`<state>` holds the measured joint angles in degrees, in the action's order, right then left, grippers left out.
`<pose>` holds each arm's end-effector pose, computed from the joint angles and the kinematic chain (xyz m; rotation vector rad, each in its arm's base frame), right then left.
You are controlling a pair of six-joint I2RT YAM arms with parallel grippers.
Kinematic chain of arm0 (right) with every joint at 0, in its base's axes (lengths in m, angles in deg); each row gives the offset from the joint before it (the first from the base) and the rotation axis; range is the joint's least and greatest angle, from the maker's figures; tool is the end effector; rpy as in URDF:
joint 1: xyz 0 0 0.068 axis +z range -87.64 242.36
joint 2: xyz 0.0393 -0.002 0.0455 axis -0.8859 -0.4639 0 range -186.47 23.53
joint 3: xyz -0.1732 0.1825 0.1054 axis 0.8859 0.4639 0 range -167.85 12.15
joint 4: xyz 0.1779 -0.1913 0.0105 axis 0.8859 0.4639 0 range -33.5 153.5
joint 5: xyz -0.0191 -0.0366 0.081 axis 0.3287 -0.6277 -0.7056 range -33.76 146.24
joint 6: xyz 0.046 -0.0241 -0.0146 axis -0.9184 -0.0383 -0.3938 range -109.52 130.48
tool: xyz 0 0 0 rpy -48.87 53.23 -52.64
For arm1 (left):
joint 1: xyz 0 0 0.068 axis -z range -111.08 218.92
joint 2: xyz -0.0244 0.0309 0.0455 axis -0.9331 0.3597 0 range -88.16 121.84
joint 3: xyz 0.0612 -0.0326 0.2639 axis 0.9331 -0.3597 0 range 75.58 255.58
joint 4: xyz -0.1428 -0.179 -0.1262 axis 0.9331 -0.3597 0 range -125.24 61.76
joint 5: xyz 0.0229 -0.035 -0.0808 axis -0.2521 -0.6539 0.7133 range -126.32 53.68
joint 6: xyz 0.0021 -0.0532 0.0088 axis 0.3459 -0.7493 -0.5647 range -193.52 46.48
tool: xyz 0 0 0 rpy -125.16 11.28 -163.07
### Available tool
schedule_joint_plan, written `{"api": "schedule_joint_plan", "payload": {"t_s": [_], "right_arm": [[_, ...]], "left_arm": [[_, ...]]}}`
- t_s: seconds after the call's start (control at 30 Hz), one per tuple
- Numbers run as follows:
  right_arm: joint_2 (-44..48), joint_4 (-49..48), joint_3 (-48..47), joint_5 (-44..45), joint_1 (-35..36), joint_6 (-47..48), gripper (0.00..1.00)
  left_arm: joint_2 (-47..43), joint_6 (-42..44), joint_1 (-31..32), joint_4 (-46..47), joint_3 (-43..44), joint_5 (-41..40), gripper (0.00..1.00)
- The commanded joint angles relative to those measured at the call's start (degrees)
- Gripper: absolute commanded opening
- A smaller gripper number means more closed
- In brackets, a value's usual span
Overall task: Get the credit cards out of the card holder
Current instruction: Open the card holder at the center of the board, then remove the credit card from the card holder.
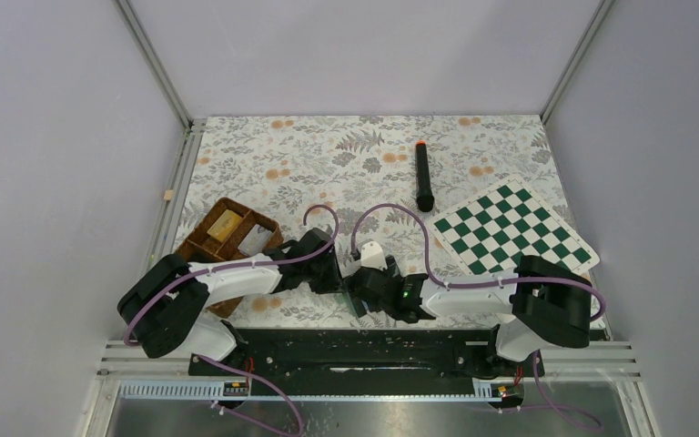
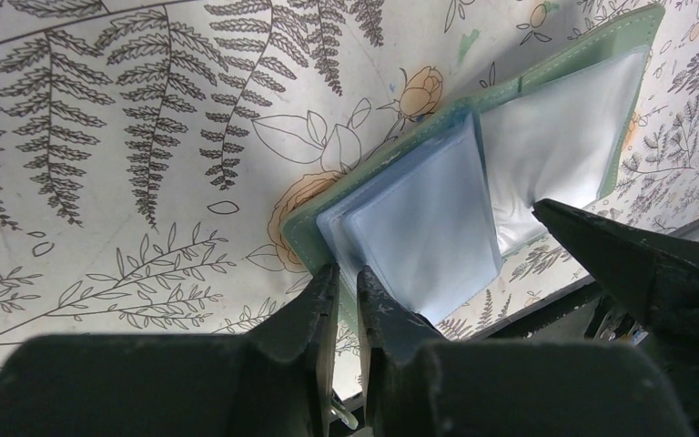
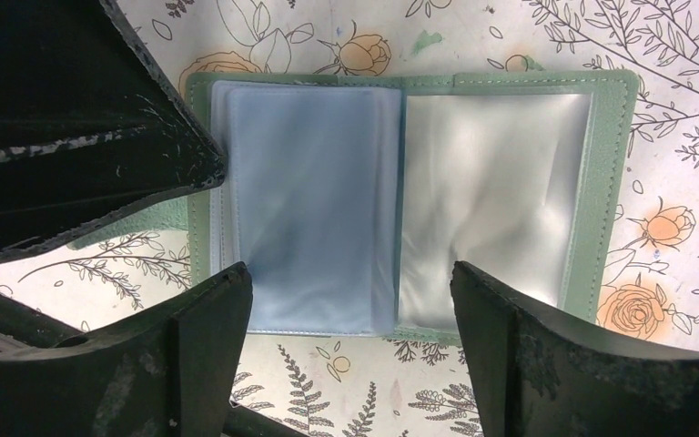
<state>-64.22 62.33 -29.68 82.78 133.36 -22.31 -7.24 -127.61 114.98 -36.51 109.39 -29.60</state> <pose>0.1089 0.2678 0.1599 -0.5905 2.2954 0.3008 0.1713 -0.1839 0.1455 -0.1419 2.7385 -0.7585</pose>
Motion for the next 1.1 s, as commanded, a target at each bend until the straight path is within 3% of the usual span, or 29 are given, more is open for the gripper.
{"api": "schedule_joint_plan", "payload": {"t_s": [0.0, 0.1, 0.4, 0.57, 0.7, 0.8, 1.07], "right_arm": [[-0.2, 1.5, -1.8, 2.1, 0.8, 0.8, 0.88], [-1.3, 1.5, -2.5, 2.2, 1.2, 1.0, 0.93], [-4.2, 4.0, -4.8, 4.2, 2.2, 0.8, 0.93], [-3.9, 4.1, -4.2, 4.9, 2.2, 0.1, 0.83], [-2.5, 3.2, -2.7, 5.2, 2.2, -0.3, 0.67], [-1.2, 2.8, -1.9, 5.3, 2.2, -0.8, 0.6], [2.2, 1.6, -0.1, 5.4, 2.2, -1.6, 0.58]], "left_arm": [[-0.1, 0.3, -0.4, 0.0, -0.8, -0.5, 0.14], [0.0, 0.5, -0.5, -0.2, -0.6, -0.3, 0.13], [-0.3, 0.7, -0.6, -0.6, -0.7, -0.5, 0.14], [-0.1, 0.6, -0.8, -0.5, -0.8, -0.6, 0.14], [0.1, 0.4, -0.7, -0.4, -0.9, -0.7, 0.13], [-0.1, 0.4, -0.7, -0.6, -1.1, -1.0, 0.13], [-1.6, 0.3, -0.7, -1.8, -1.1, -1.7, 0.13]]}}
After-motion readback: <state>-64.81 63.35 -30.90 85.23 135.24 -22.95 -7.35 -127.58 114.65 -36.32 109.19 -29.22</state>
